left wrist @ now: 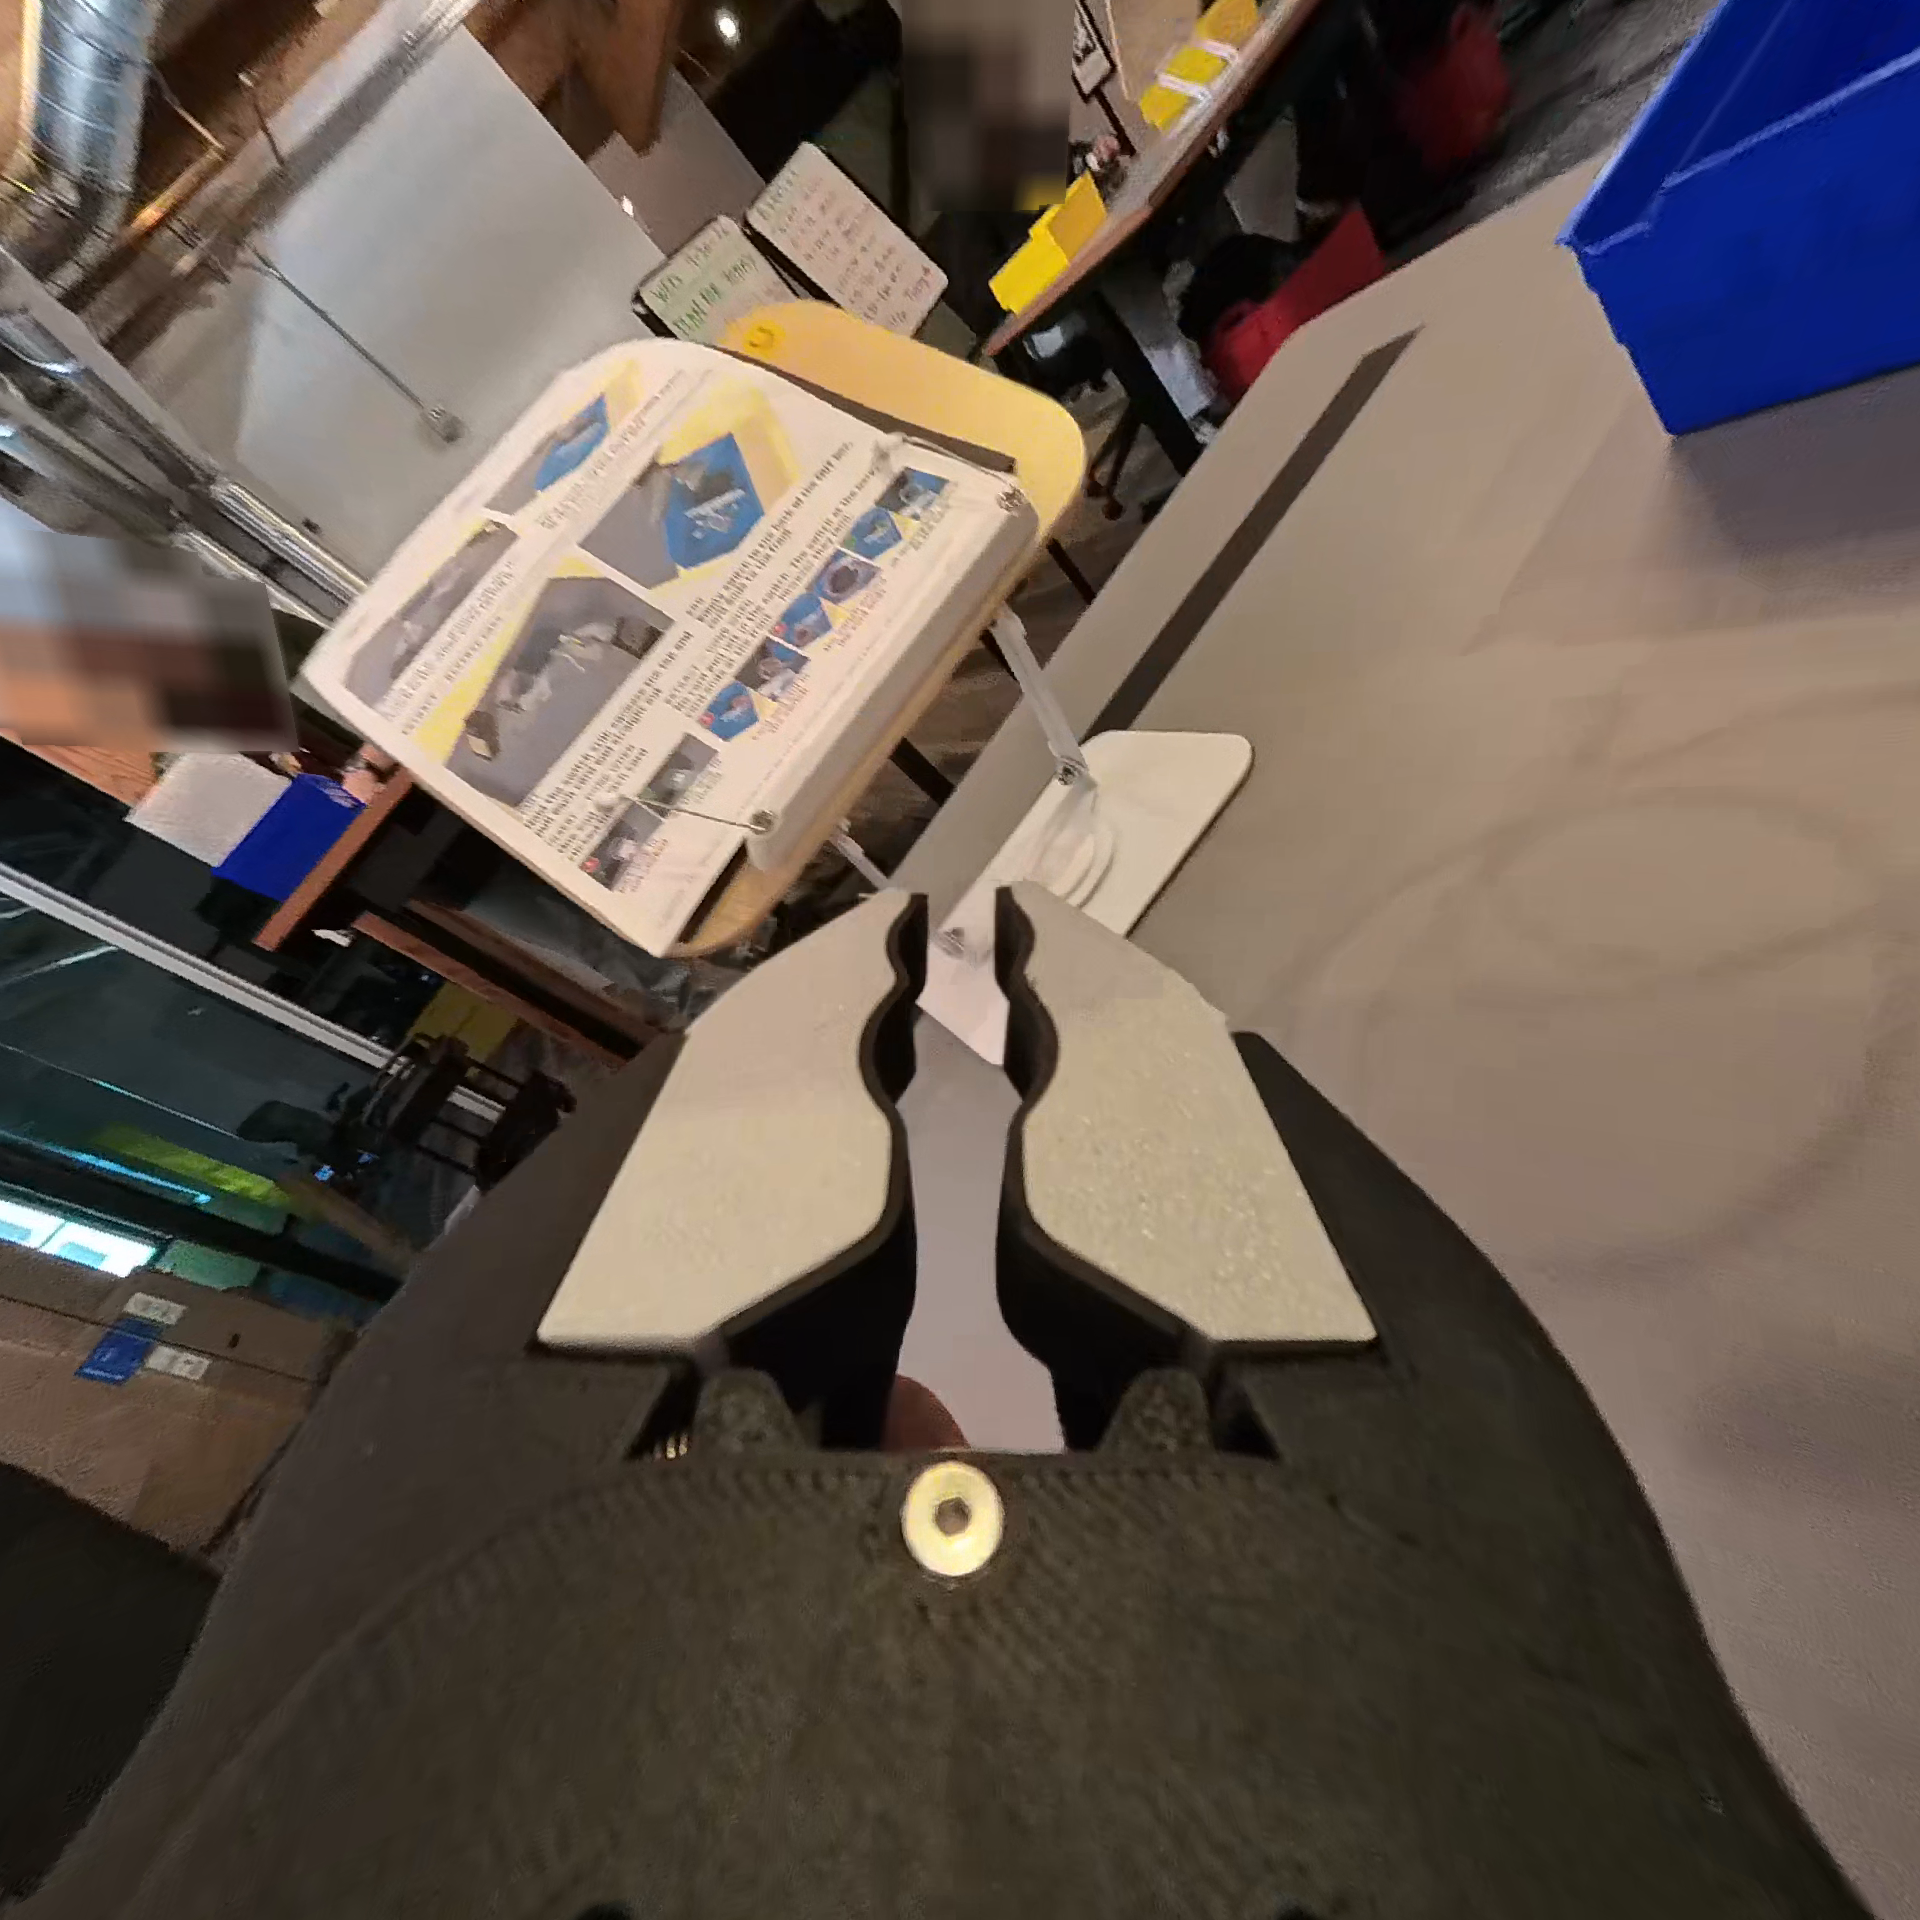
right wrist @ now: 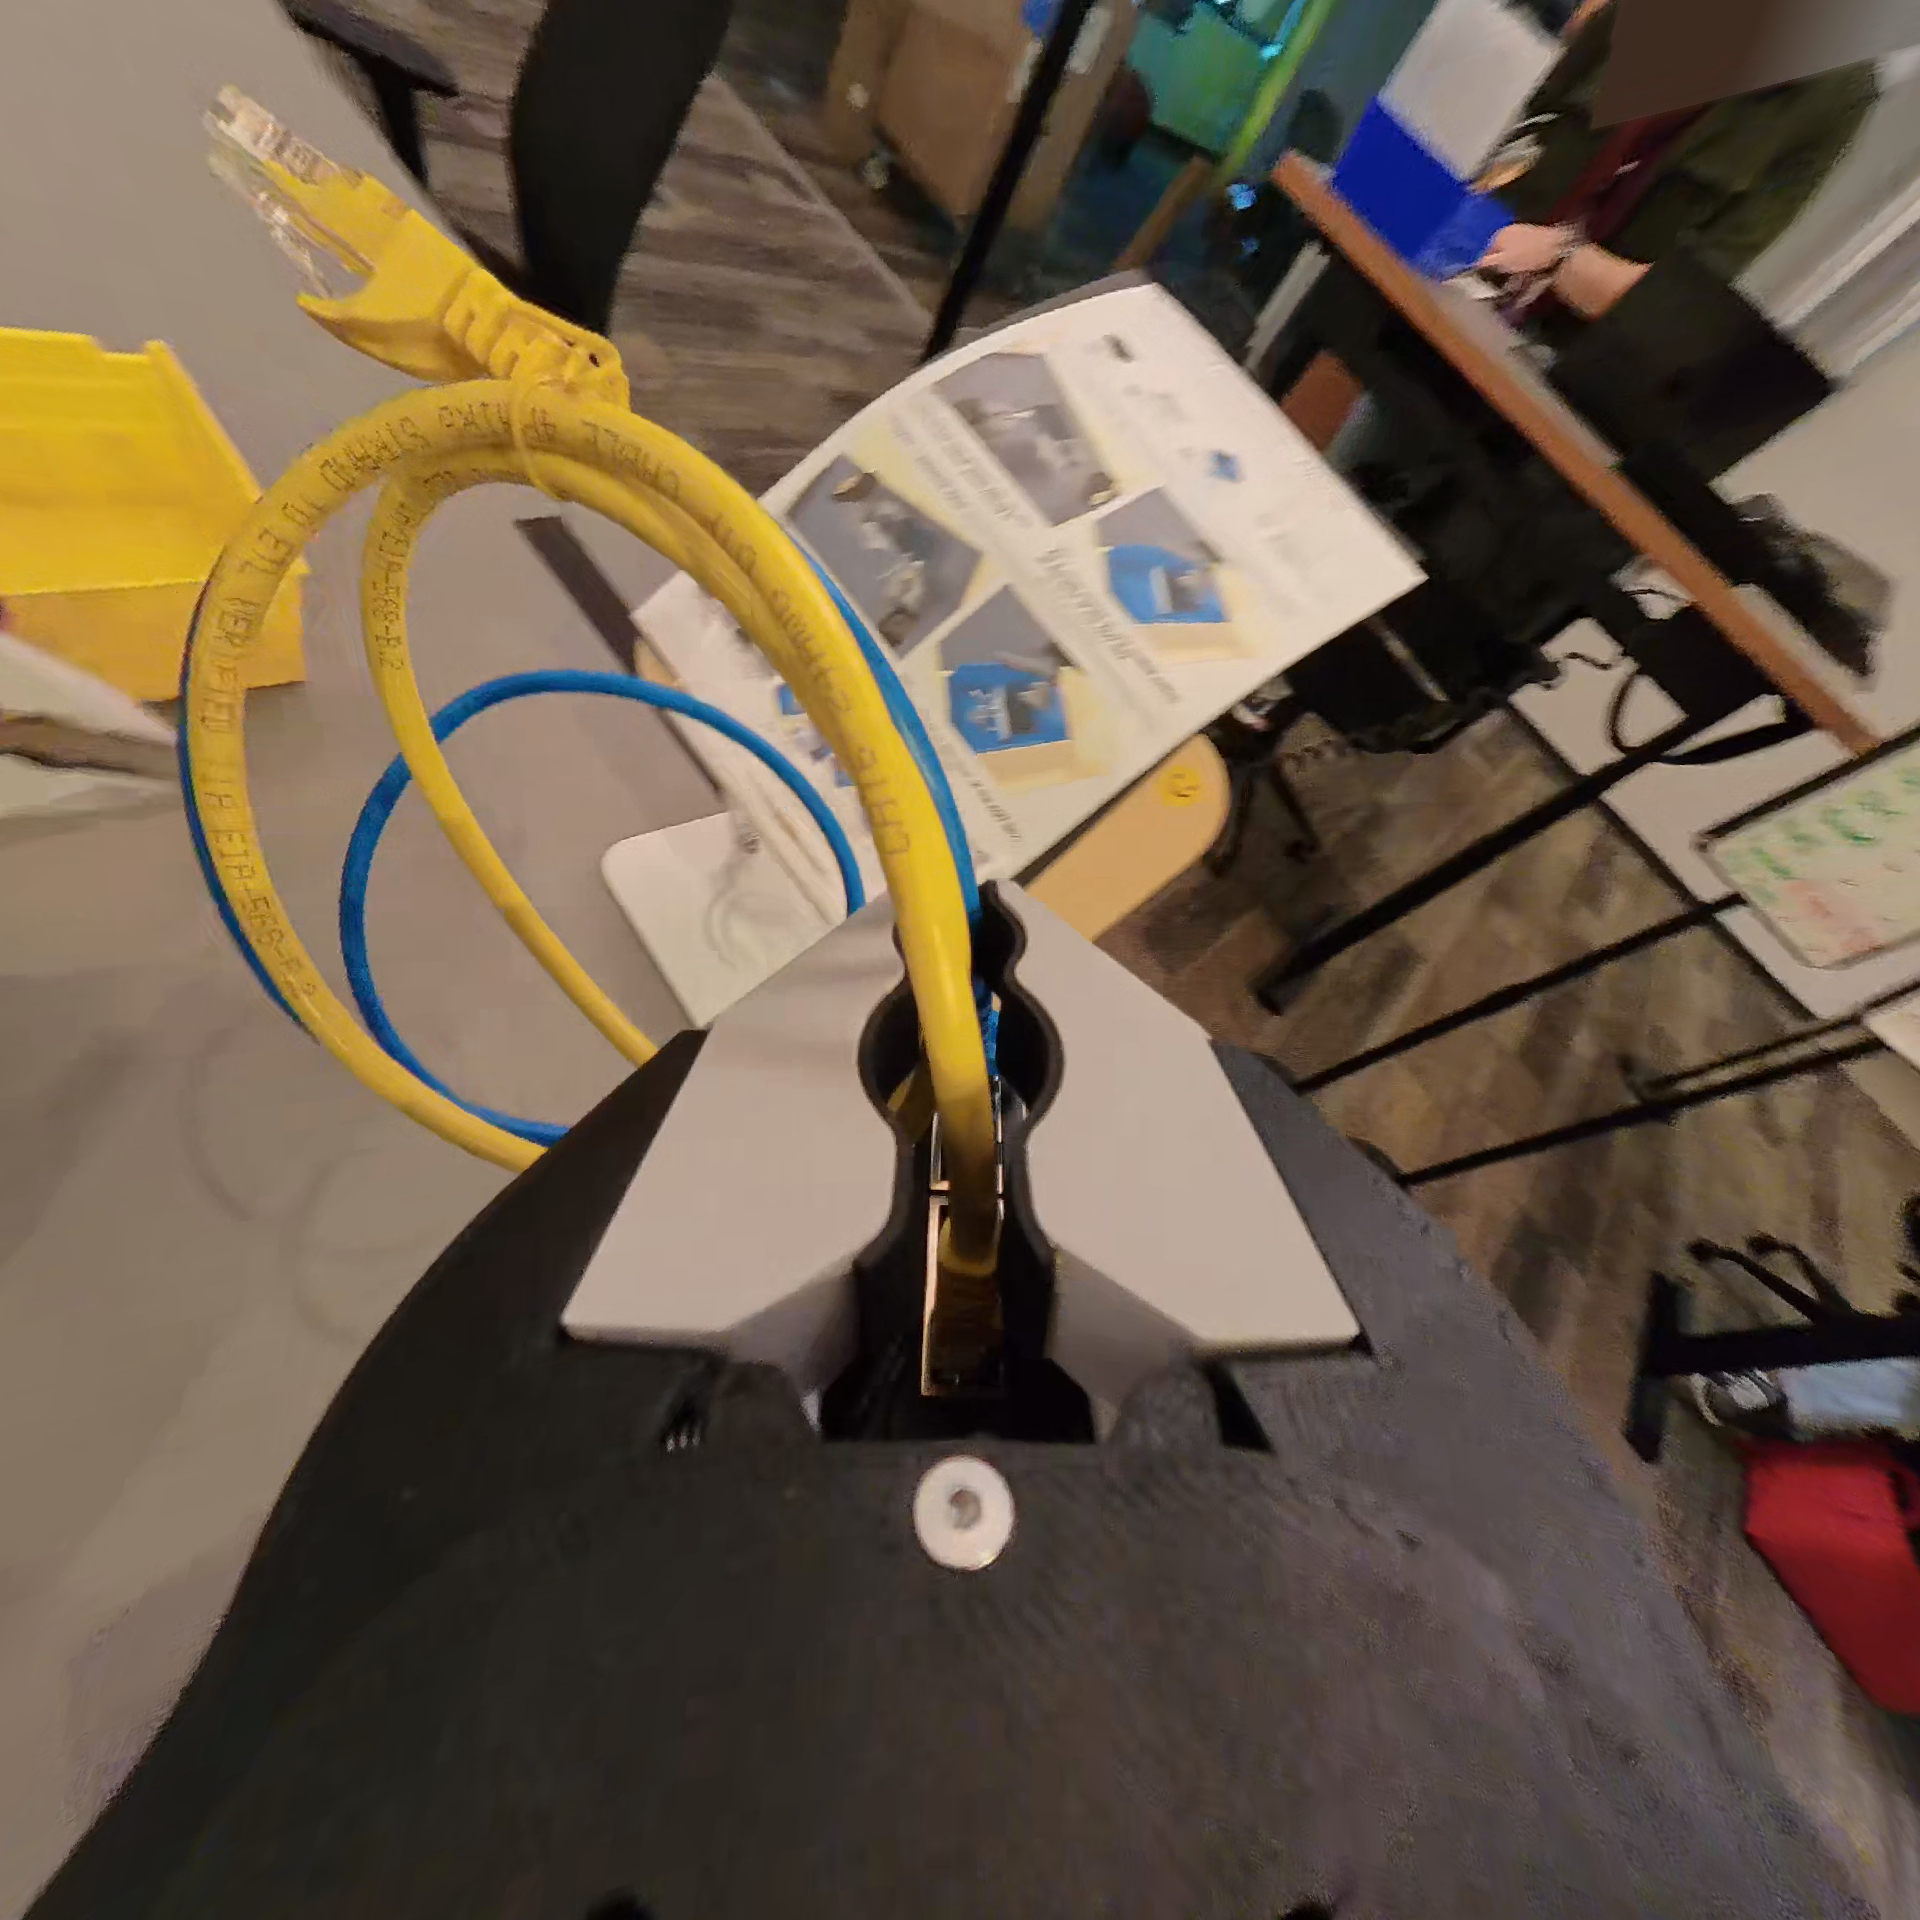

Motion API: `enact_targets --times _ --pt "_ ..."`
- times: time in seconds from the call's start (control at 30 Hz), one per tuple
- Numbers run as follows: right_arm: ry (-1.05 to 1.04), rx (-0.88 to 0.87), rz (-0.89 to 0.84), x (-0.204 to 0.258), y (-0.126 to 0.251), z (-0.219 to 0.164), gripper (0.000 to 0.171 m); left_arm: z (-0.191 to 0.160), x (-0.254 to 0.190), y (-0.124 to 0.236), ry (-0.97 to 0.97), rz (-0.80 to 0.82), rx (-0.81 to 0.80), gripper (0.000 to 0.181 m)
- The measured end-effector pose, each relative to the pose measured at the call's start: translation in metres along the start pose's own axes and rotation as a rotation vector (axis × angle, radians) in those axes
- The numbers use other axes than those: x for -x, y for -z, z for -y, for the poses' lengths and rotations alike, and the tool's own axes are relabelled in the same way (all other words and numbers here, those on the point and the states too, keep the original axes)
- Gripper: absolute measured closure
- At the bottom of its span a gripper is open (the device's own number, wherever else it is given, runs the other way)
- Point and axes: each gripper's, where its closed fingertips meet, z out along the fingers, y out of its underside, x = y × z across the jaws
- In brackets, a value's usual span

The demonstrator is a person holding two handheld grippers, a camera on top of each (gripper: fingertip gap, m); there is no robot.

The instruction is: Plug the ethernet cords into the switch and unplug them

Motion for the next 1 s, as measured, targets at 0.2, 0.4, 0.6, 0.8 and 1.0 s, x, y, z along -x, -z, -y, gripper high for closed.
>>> enact_targets --times 0.2,0.4,0.6,0.8,1.0 --pt "-0.07 0.012 -0.214 -0.067 0.037 -0.021 0.167 -0.018 -0.029 -0.01 -0.02 -0.071 0.063 0.166" --pt "-0.258 -0.028 -0.362 -0.102 0.054 -0.089 0.167 -0.025 -0.041 -0.014 -0.007 -0.099 0.085 0.166" --pt "-0.509 -0.207 -0.514 -0.124 0.081 -0.15 0.167 -0.032 -0.046 -0.016 -0.01 -0.11 0.104 0.166" --pt "-0.652 -0.39 -0.624 -0.118 0.105 -0.201 0.167 -0.037 -0.049 -0.018 -0.008 -0.117 0.116 0.166" --pt "-0.686 -0.382 -0.639 -0.084 0.098 -0.255 0.168 -0.041 -0.056 -0.019 -0.015 -0.133 0.126 0.166"
